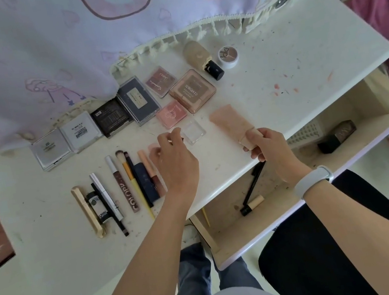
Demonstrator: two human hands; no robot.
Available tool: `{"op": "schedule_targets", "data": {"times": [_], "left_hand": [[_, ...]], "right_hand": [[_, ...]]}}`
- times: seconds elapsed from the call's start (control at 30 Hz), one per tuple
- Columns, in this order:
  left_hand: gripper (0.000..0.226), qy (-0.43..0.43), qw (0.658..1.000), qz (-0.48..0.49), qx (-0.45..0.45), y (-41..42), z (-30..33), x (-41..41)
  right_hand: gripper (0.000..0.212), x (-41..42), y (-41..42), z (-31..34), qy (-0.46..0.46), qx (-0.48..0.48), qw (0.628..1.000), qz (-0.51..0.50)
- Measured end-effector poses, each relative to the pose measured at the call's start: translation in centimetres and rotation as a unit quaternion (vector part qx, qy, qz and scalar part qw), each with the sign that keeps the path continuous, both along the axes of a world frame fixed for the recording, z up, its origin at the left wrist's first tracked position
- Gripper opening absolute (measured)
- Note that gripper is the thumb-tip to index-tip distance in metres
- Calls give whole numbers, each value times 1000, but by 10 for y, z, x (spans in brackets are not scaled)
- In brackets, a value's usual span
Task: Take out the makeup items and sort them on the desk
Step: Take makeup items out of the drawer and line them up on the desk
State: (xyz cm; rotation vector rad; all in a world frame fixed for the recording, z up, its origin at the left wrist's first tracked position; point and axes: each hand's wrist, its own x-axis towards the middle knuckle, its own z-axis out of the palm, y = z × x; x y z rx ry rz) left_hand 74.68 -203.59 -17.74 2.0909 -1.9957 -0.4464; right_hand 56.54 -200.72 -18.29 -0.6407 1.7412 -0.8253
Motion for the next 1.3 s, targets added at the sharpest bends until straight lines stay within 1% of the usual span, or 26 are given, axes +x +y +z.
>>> {"op": "schedule_targets", "data": {"times": [0.1,0.2,0.3,0.4,0.47,0.6,0.67,0.73,0.8,0.87,0.97,1.07,1.17,1.23,1.3], "left_hand": [[40,-32,999,35,-7,-6,-7,2],[35,-32,998,60,-12,-12,-11,6],[28,-36,996,73,-20,-16,-15,6],[22,-60,996,67,-22,-15,-19,7],[23,-65,996,56,-24,-12,-21,8],[32,-67,997,-5,-46,-5,-17,11],[37,-98,993,-41,-44,5,-16,15],[46,-137,988,-66,-10,18,-17,21],[54,-163,983,-77,30,27,-21,26],[59,-161,983,-75,45,30,-25,27],[64,-154,985,-59,55,29,-26,24],[65,-154,984,-51,68,27,-28,21],[63,-134,987,-47,78,28,-23,19],[58,-108,991,-49,56,31,-16,14],[49,-72,994,-82,1,37,-7,6]], "right_hand": [[7,-5,-3,-1,23,-12,999,-21],[6,-12,-12,-2,51,-30,997,-54],[17,-23,-31,-4,74,-43,991,-102],[27,-40,-59,-4,95,-52,980,-165],[33,-53,-74,-5,123,-59,976,-171],[32,-74,-97,-7,205,-53,970,-122],[39,-79,-106,-7,241,-47,965,-90],[42,-80,-110,-6,288,-57,955,-36],[45,-79,-111,-5,319,-67,945,12],[48,-75,-112,-4,341,-74,936,47],[43,-69,-114,-3,386,-104,911,107],[42,-69,-116,-4,400,-116,898,141],[43,-74,-111,-3,391,-109,900,156],[44,-77,-102,0,374,-115,908,152],[44,-79,-85,4,359,-145,914,123]]}}
